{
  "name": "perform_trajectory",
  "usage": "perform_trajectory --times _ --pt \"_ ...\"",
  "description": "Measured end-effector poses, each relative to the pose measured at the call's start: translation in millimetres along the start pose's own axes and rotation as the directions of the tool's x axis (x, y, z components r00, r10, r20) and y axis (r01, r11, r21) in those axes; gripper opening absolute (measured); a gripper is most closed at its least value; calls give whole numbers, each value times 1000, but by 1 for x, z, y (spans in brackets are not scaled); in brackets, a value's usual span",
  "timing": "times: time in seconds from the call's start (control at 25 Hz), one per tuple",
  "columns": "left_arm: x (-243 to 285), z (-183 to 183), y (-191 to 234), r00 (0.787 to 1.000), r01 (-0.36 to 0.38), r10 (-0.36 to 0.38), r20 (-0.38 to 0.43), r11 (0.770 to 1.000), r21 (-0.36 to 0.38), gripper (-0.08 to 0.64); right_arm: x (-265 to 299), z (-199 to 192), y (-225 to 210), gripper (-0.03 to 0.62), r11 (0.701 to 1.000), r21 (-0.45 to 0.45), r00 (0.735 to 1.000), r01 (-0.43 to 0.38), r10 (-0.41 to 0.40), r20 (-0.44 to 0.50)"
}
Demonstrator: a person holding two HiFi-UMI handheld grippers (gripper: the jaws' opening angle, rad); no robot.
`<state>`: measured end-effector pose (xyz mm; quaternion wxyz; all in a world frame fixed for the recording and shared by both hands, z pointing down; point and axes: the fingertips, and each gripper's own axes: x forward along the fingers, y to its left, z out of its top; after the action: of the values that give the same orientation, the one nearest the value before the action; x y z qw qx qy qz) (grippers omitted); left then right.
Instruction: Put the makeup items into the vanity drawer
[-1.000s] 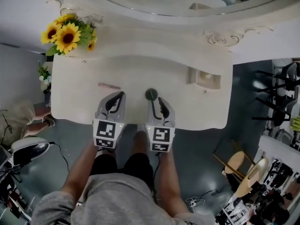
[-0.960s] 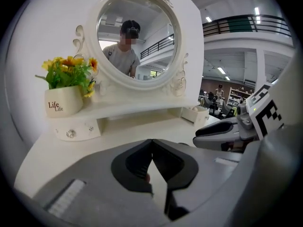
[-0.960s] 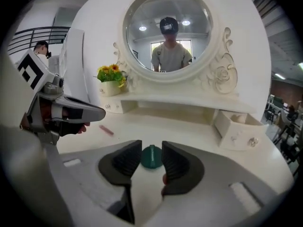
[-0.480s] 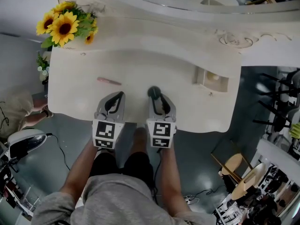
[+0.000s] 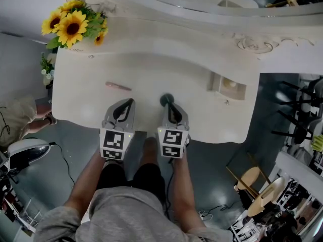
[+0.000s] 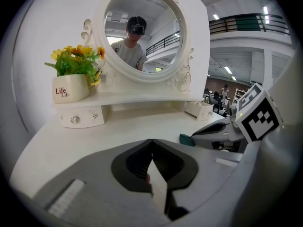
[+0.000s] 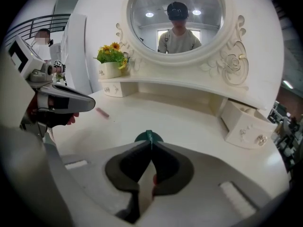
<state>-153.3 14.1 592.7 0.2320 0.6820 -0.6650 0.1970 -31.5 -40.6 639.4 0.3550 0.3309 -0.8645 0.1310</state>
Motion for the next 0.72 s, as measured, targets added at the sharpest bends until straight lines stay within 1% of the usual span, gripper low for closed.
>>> perform_trajectory --times 0.2,0.36,0.72 --pt "-3 16 -4 1000 9 -10 28 1000 18 11 -13 15 -6 11 1000 10 999 20 -20 46" --pt "-6 42 -14 998 28 -31 63 999 44 11 -33 33 -18 9 999 23 995 49 -50 88" --pt "-5 109 -51 980 103 -122 160 987 123 11 -84 68 -63 9 984 65 969 164 -173 174"
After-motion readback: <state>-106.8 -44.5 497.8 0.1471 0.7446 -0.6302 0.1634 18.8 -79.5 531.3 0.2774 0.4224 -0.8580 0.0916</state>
